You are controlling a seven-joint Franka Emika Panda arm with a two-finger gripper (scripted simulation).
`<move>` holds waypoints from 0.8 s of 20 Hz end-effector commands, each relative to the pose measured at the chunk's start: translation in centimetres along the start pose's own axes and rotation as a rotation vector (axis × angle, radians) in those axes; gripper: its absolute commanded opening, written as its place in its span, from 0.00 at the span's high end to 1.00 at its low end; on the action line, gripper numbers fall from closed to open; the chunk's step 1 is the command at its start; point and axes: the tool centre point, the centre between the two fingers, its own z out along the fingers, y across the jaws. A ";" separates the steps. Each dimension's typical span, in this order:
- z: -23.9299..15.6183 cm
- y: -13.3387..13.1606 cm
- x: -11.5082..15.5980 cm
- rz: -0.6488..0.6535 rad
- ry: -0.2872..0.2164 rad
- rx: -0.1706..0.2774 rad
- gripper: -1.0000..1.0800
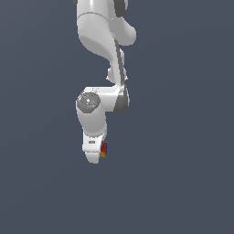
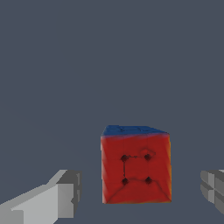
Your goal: Pick up the object and move it to a goal position.
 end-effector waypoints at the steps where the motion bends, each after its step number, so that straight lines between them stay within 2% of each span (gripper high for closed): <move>1: 0.7 -0.1 0.0 -0.001 0.000 0.001 0.04; 8: 4.2 -0.2 0.0 -0.004 0.000 0.001 0.04; 13: 4.7 0.0 0.0 -0.004 0.000 0.001 0.04; 14: 4.7 0.0 0.0 -0.004 0.000 0.001 1.00; 16: 4.7 0.0 0.0 -0.004 0.000 0.001 1.00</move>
